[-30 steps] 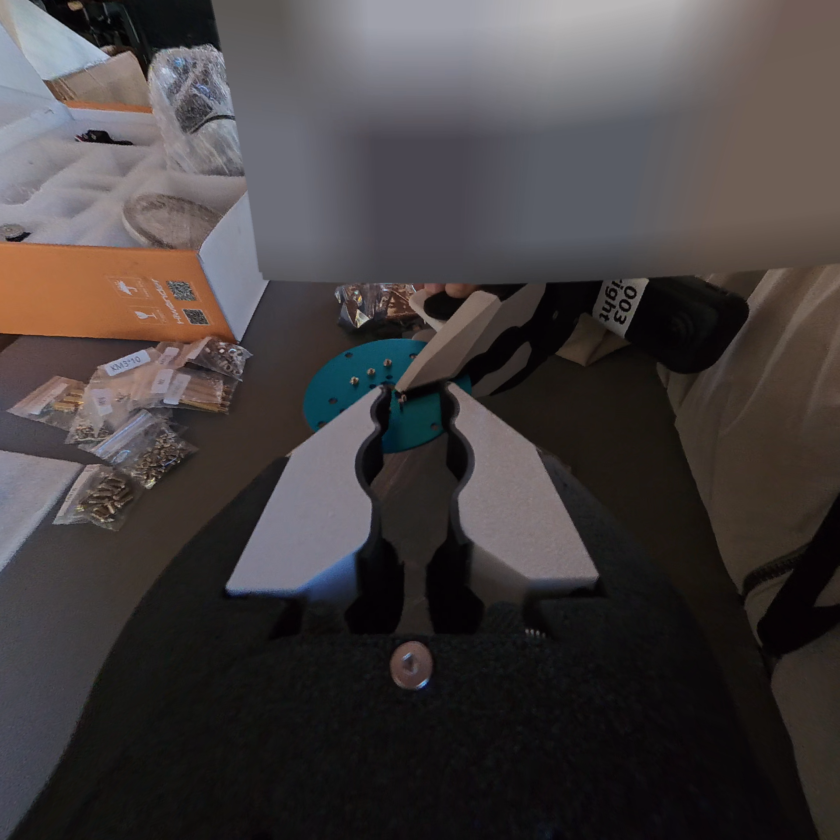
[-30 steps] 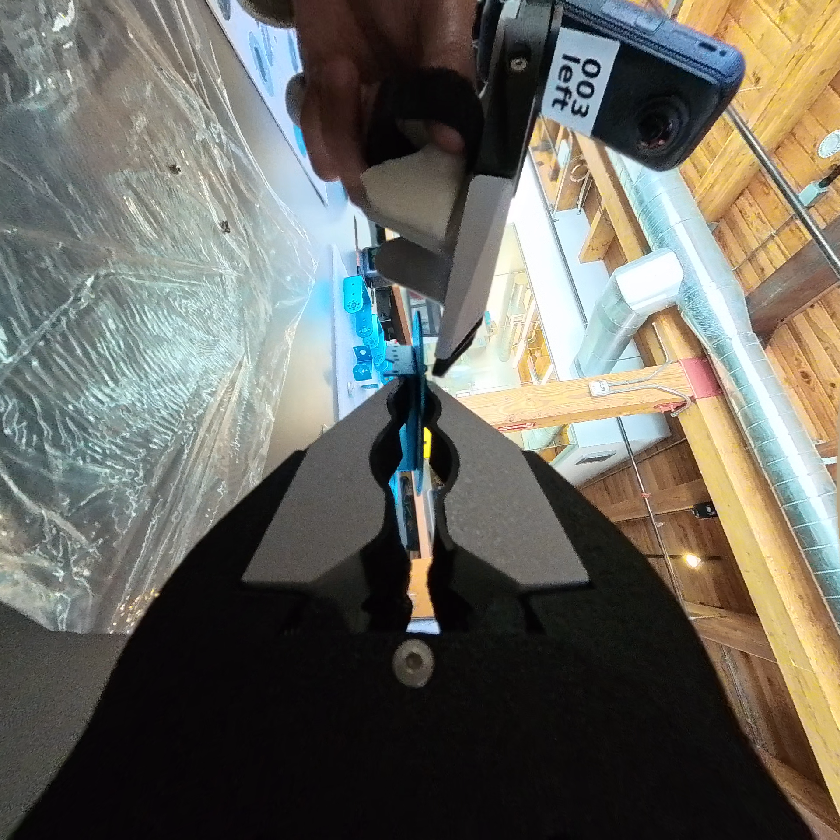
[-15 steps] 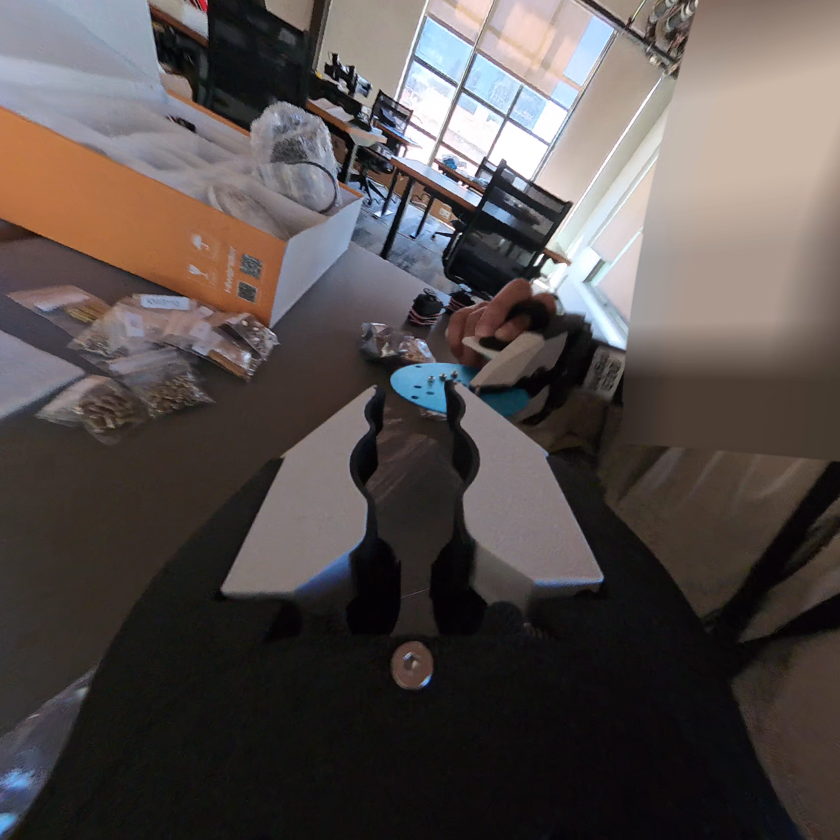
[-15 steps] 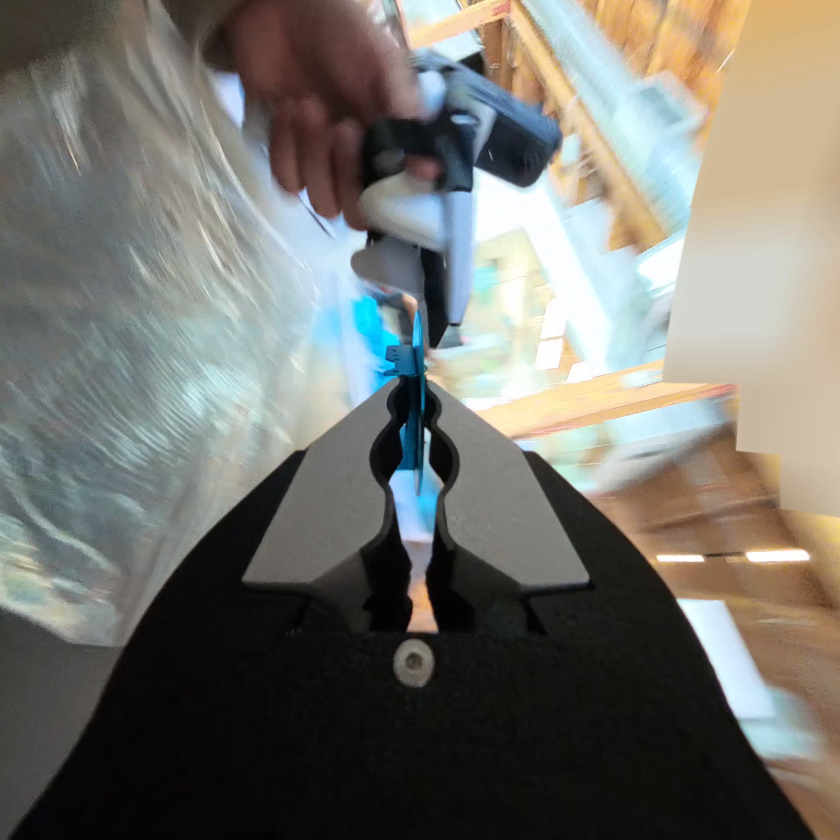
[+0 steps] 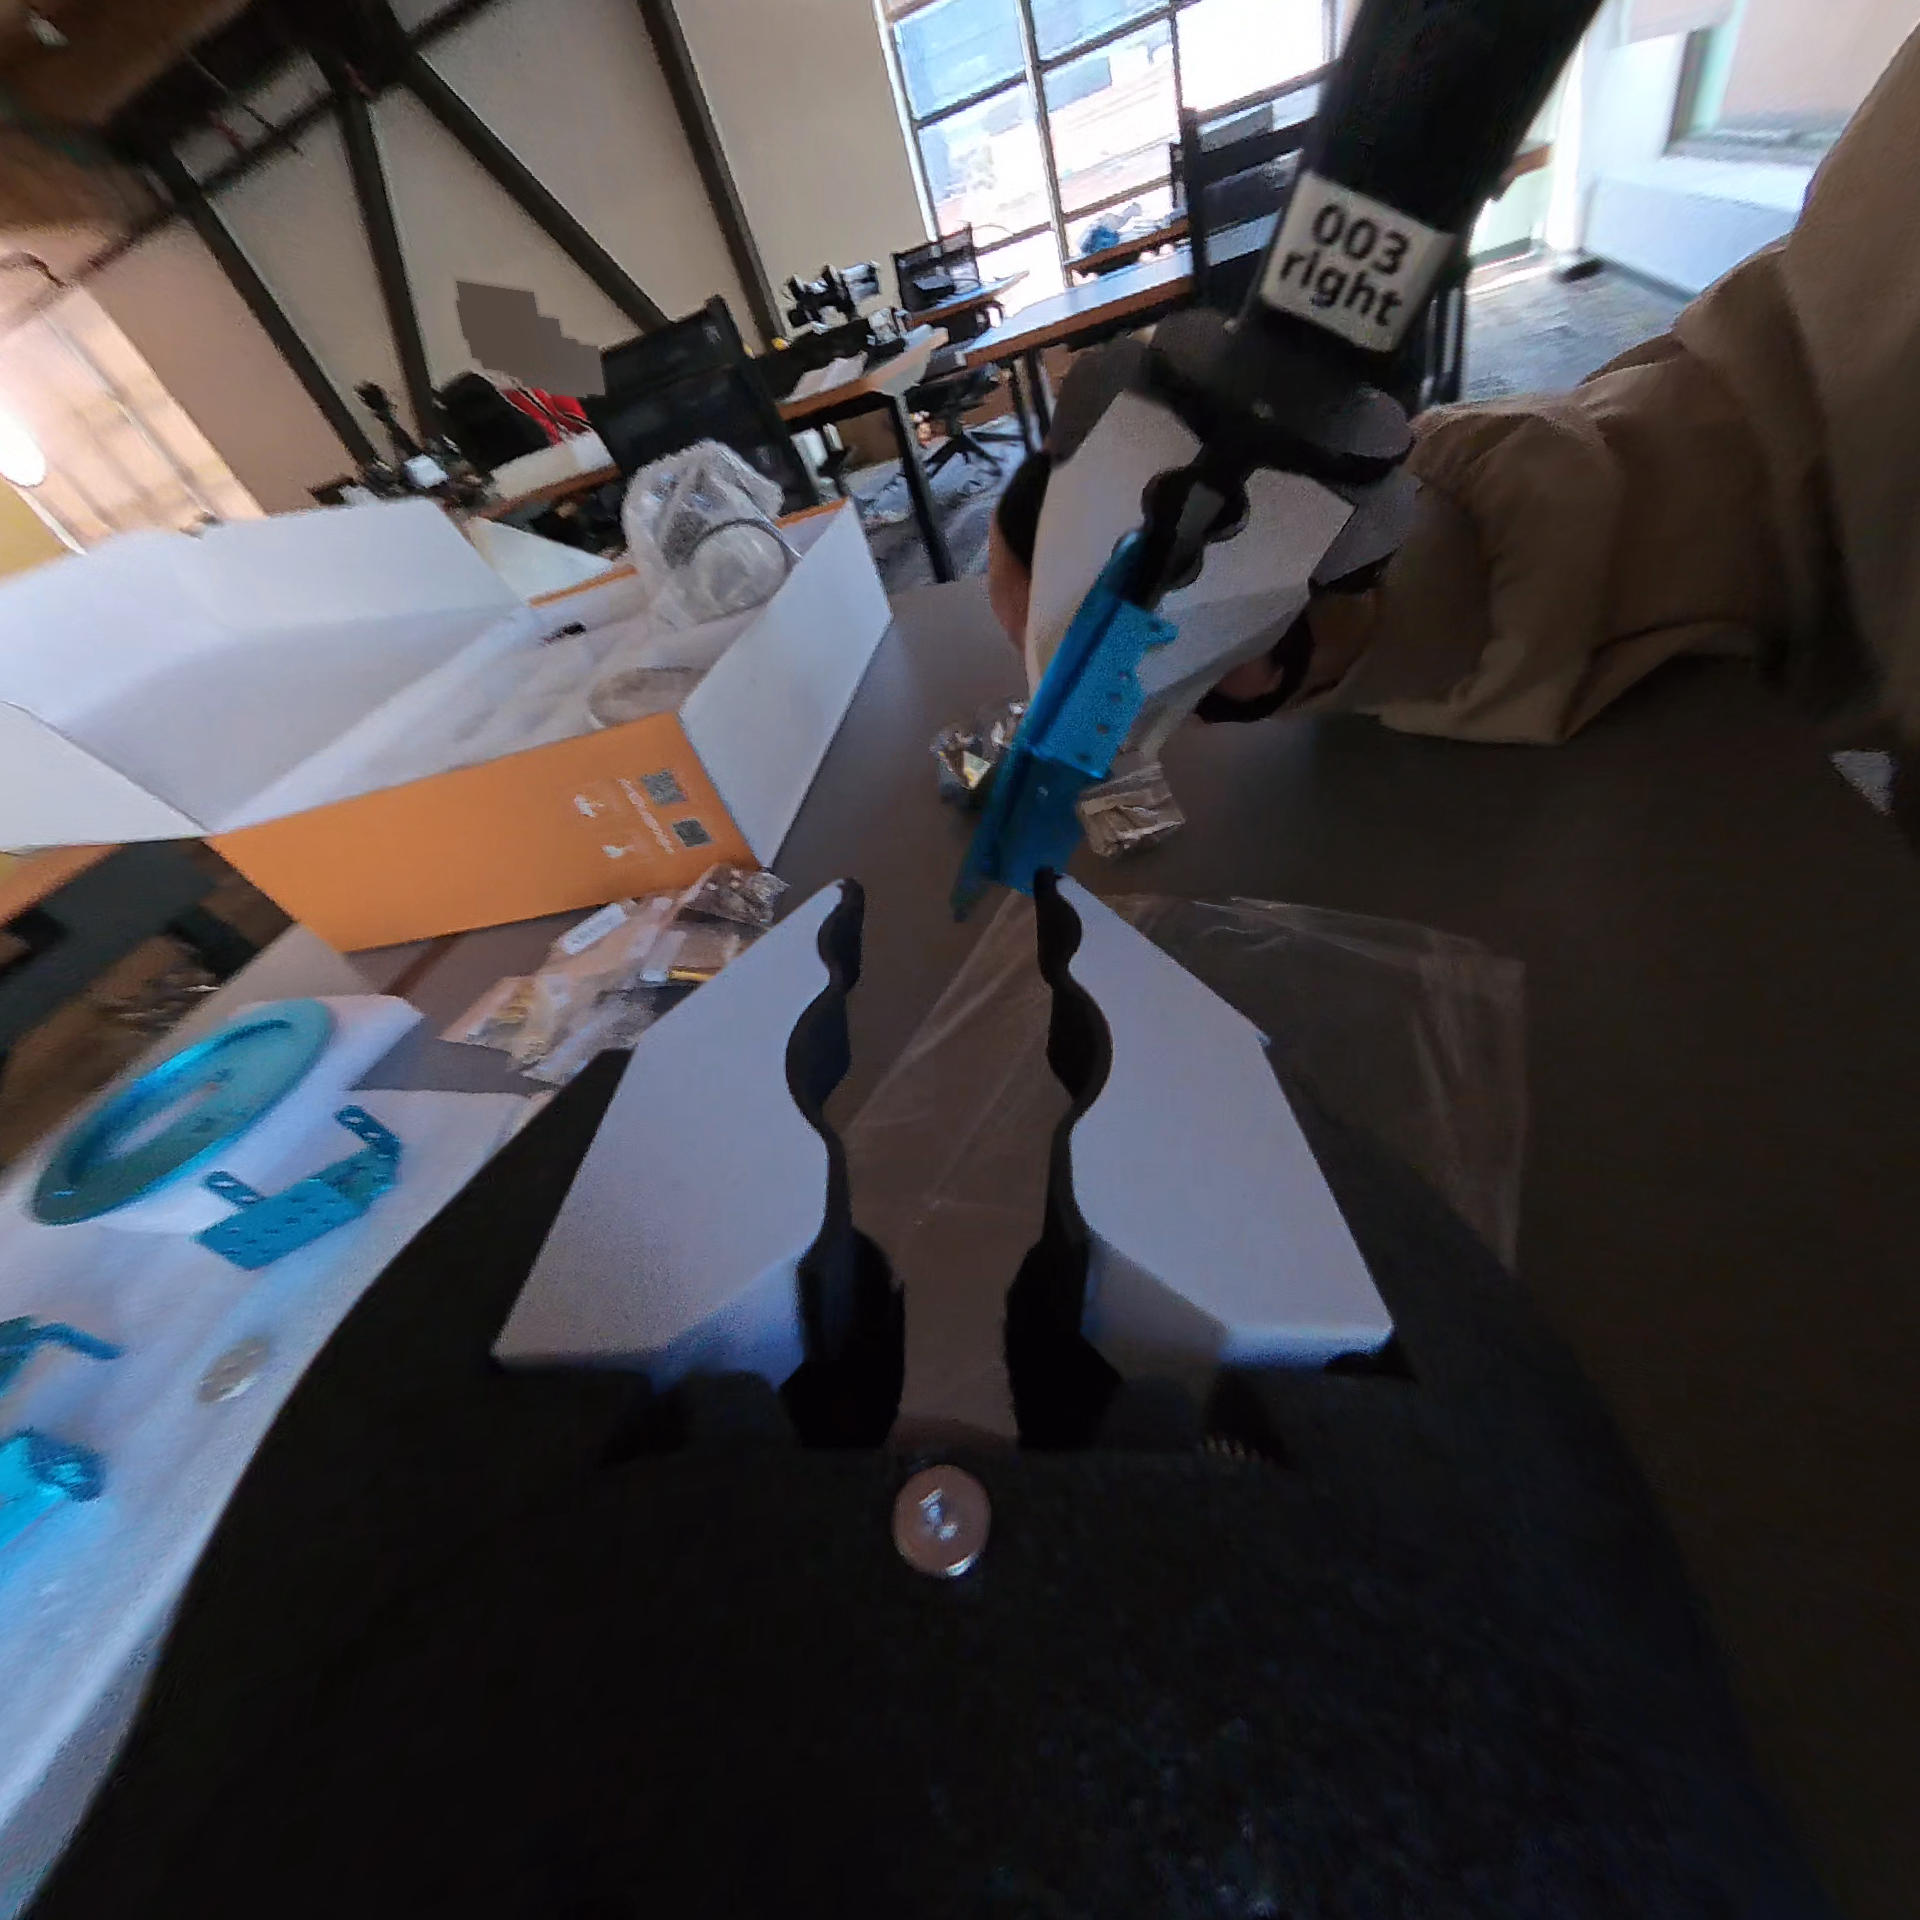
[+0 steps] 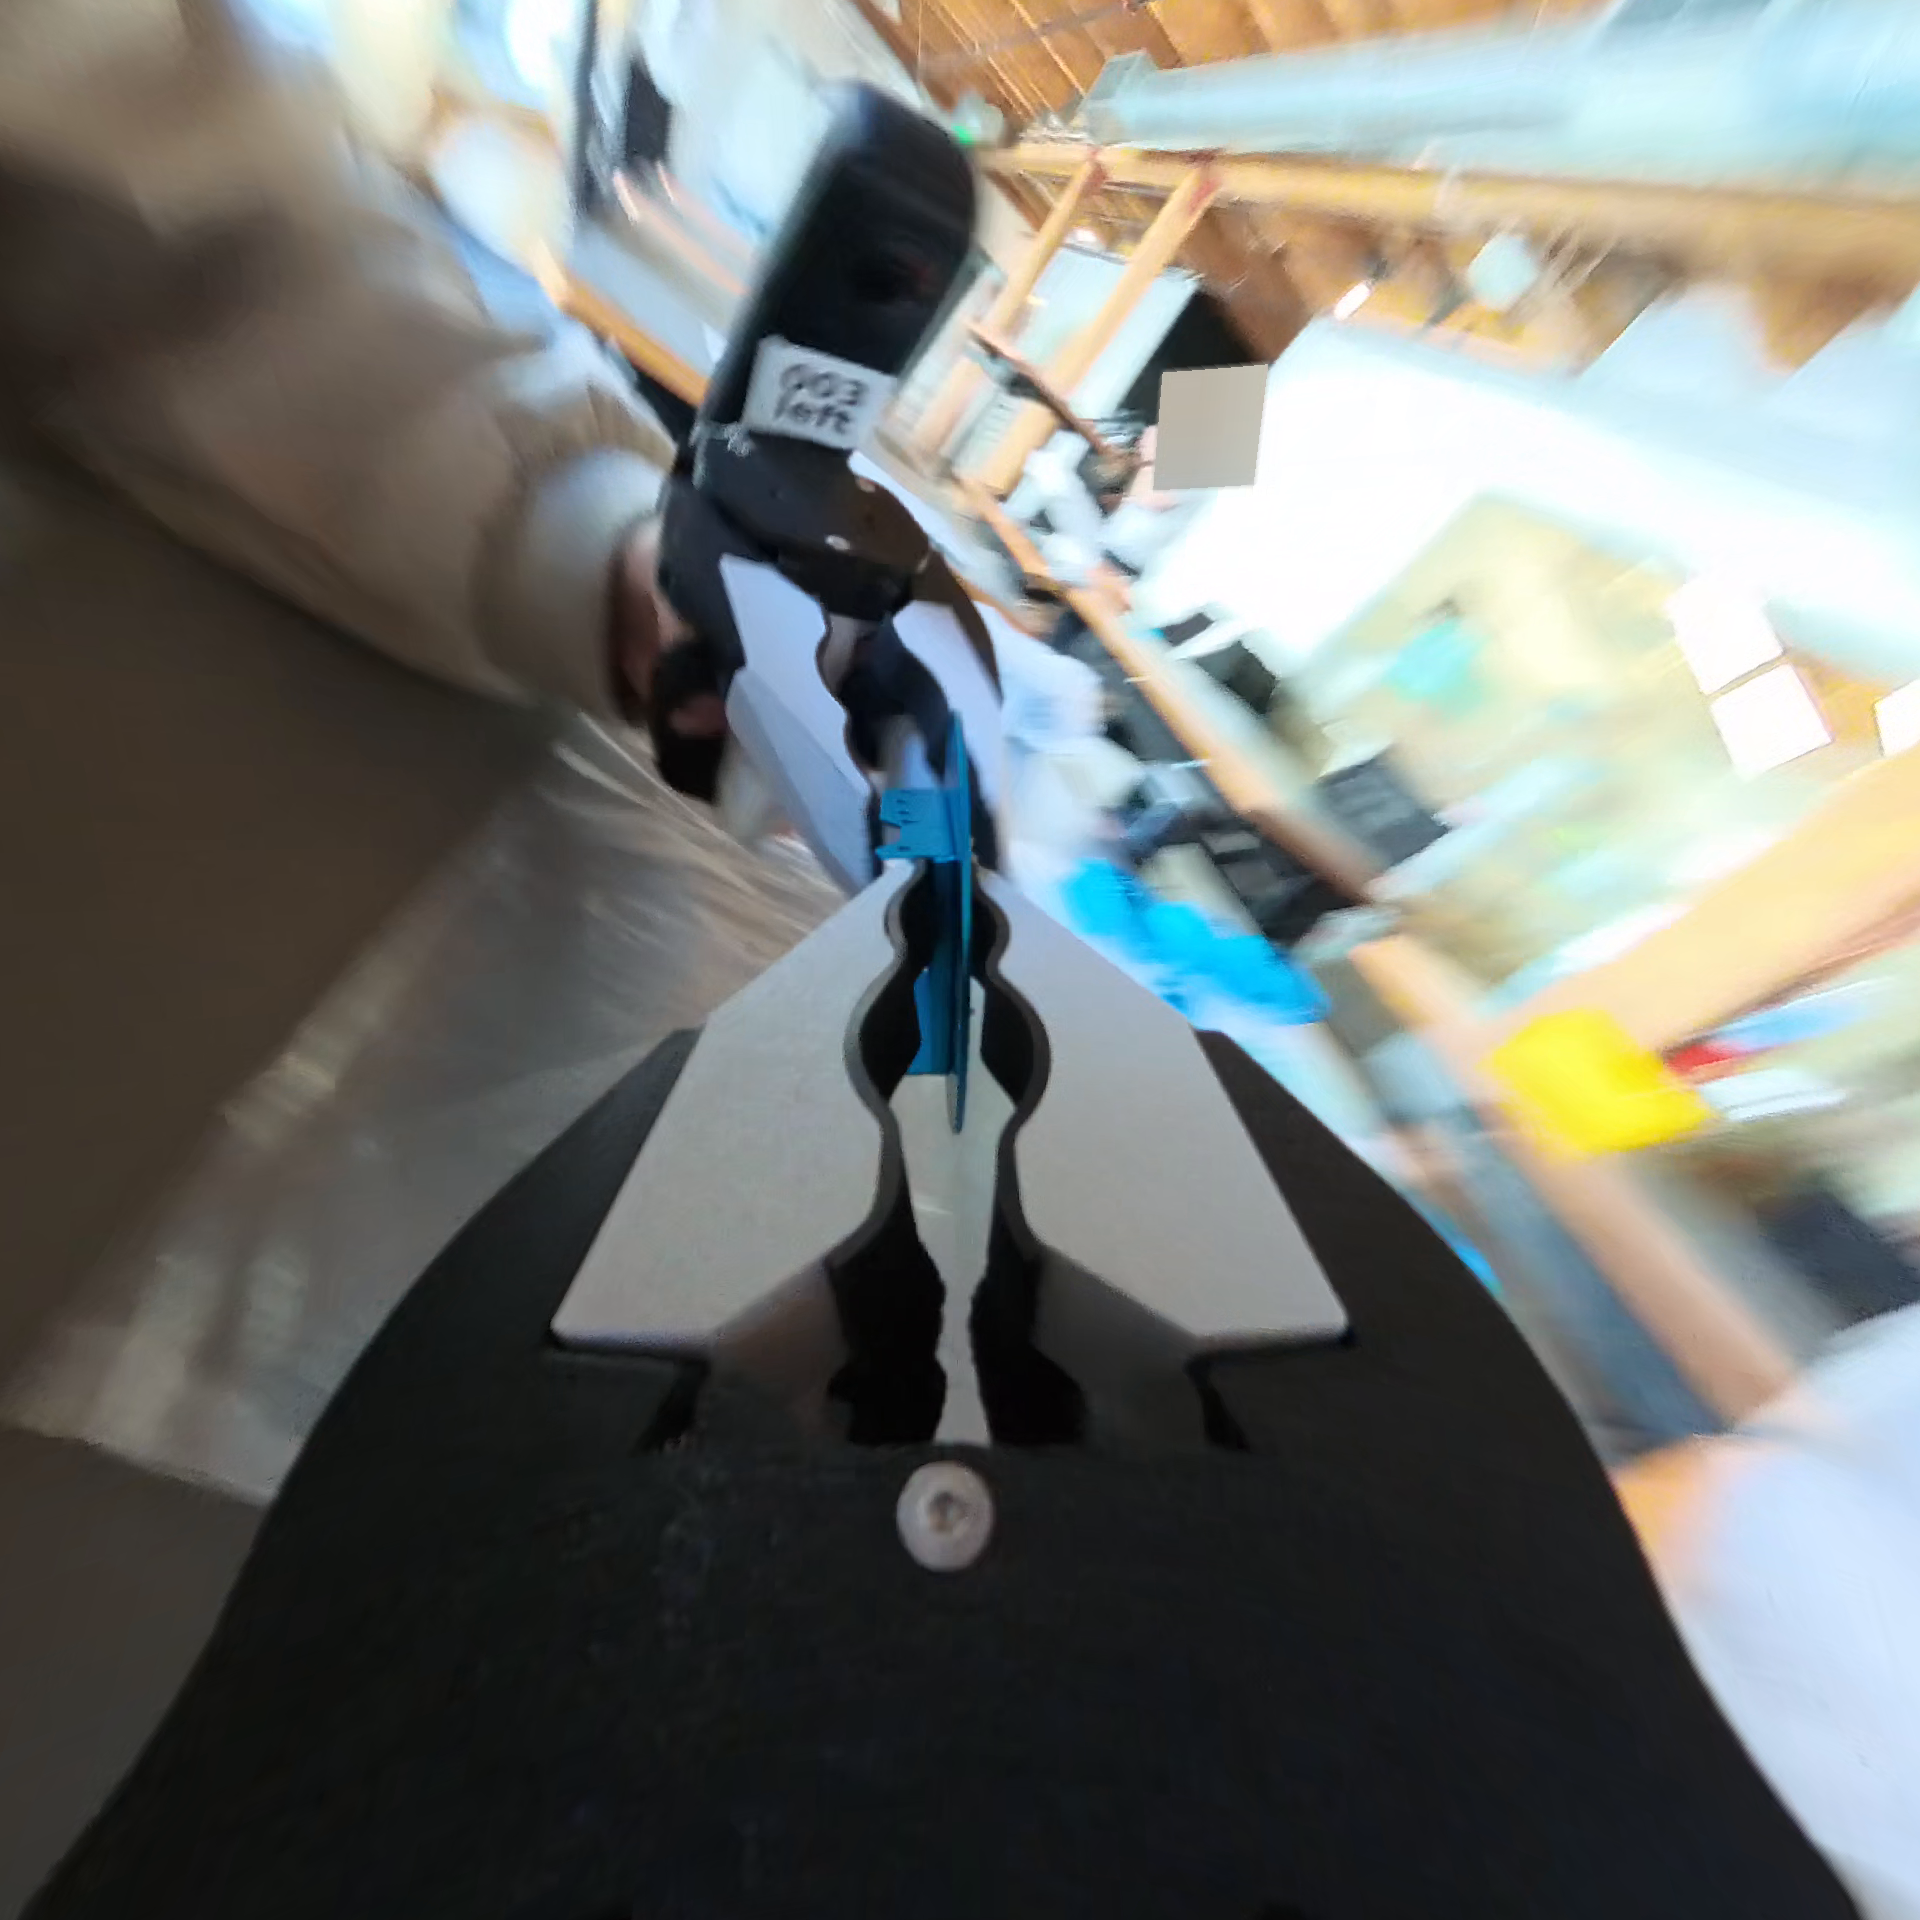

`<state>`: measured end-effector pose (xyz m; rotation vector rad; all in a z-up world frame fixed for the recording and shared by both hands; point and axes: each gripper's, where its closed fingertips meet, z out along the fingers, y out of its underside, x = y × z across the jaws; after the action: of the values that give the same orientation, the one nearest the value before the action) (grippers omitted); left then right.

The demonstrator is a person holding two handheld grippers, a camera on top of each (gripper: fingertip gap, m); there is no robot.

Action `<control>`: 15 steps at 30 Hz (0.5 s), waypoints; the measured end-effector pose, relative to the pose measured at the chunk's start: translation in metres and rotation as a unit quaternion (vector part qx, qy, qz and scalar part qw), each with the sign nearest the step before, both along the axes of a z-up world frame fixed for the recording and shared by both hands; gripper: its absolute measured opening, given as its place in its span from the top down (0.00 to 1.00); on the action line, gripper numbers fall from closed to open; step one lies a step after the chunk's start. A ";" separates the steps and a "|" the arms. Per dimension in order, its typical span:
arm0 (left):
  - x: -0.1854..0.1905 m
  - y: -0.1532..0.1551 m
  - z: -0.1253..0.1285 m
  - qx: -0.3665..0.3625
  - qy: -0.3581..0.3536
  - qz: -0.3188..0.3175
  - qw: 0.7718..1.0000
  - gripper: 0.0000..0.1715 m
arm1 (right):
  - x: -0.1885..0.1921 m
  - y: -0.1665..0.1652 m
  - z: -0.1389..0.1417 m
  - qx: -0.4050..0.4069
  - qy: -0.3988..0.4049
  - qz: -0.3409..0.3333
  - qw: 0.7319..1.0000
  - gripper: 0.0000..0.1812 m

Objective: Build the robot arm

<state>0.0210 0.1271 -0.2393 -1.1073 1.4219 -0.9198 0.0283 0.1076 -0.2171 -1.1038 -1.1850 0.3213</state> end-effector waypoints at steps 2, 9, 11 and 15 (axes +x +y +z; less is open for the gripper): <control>-0.004 -0.002 0.007 0.021 -0.009 0.017 1.000 0.83 | -0.004 -0.003 -0.004 -0.085 0.027 0.036 0.995 0.98; -0.014 -0.014 -0.002 -0.016 0.049 0.013 0.999 0.86 | -0.005 0.009 -0.020 -0.347 0.106 0.075 0.929 0.98; -0.028 -0.005 -0.012 -0.027 0.093 0.049 0.994 0.87 | -0.004 0.014 -0.036 -0.426 0.101 0.063 0.897 0.98; -0.061 0.000 -0.031 -0.142 0.127 0.108 0.976 0.89 | -0.015 0.012 -0.049 -0.606 0.129 0.092 0.780 0.98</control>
<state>-0.0400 0.1270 -0.2706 -1.6096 1.3642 -0.8634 0.0133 0.1193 -0.2659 -1.9435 -0.7542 1.4878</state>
